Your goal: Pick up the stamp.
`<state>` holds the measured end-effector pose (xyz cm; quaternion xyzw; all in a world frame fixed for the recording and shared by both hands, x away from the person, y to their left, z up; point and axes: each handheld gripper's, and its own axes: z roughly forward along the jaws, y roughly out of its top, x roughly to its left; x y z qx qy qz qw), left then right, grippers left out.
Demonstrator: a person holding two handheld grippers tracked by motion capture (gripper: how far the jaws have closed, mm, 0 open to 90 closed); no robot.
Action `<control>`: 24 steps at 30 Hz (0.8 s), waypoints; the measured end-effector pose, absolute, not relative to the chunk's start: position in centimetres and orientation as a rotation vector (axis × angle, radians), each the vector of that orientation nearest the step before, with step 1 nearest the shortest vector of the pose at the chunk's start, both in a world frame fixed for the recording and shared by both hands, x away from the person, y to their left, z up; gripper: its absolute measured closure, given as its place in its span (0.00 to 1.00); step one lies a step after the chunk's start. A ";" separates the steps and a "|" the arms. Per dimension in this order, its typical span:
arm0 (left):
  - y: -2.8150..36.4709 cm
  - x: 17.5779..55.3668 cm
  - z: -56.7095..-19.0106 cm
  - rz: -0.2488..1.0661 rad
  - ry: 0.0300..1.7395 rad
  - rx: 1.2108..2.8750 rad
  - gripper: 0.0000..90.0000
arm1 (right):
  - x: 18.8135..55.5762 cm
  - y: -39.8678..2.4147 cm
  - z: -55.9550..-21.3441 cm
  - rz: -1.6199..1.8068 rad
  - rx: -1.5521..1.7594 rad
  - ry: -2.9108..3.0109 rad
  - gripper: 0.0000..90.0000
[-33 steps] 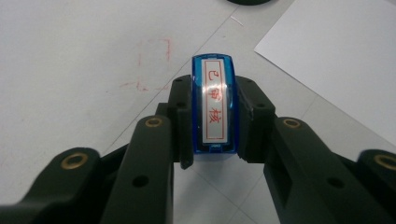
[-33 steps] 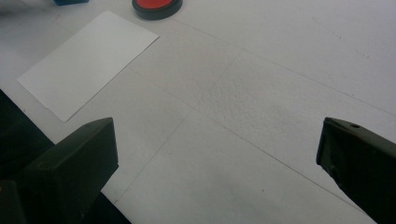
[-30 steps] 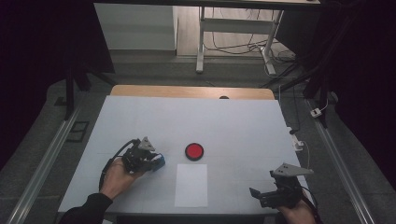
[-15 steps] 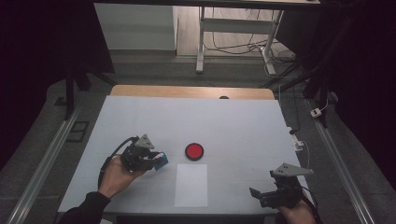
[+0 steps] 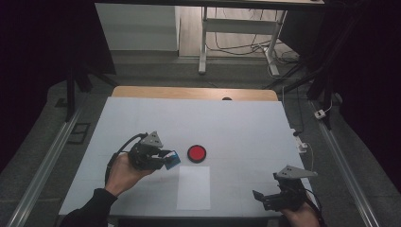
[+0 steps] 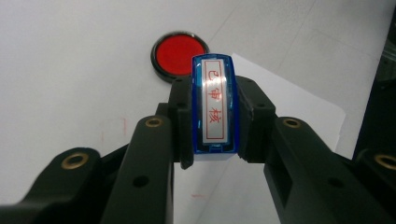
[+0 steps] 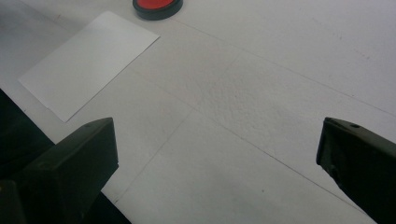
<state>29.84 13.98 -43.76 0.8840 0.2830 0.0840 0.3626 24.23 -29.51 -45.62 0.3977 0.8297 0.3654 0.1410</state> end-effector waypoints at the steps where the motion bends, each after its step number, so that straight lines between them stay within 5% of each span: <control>1: 13.9 29.8 -43.6 0.231 0.721 2.277 0.79 | 24.2 -29.5 -45.6 1.055 1.148 2.396 0.00; 24: 11.9 30.0 -41.2 0.163 0.559 2.240 0.79 | 24.2 -29.5 -45.6 1.066 1.145 2.402 0.00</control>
